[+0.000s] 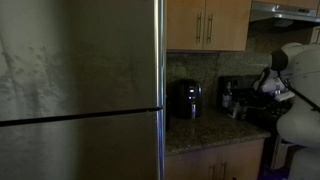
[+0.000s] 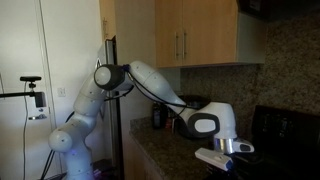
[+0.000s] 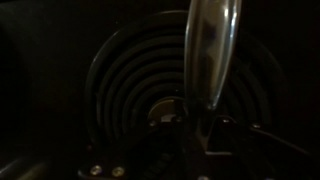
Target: Move the frying pan forward.
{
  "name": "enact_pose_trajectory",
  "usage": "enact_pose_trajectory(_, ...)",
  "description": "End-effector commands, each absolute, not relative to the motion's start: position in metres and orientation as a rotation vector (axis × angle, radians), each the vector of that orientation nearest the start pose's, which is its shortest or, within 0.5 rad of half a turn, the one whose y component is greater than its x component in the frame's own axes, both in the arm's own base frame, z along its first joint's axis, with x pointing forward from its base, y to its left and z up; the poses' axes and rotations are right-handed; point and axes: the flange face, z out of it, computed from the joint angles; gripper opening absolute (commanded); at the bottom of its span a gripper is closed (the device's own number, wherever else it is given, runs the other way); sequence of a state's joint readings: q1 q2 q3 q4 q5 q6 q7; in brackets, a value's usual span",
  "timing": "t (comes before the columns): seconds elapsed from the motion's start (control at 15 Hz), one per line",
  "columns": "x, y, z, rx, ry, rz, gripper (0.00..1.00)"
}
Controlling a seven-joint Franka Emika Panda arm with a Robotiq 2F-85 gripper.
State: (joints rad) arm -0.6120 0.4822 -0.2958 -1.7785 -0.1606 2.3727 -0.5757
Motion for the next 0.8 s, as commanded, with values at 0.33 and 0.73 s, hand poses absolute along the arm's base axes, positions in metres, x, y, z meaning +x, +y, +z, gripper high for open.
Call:
enact_pose_trajectory(0.33,0.375,-0.523,0.291,-3.390,0.573,0.411,0.02)
enact_pose_trajectory(0.73,0.351,-0.526,0.340,-3.266,0.590,0.481,0.02)
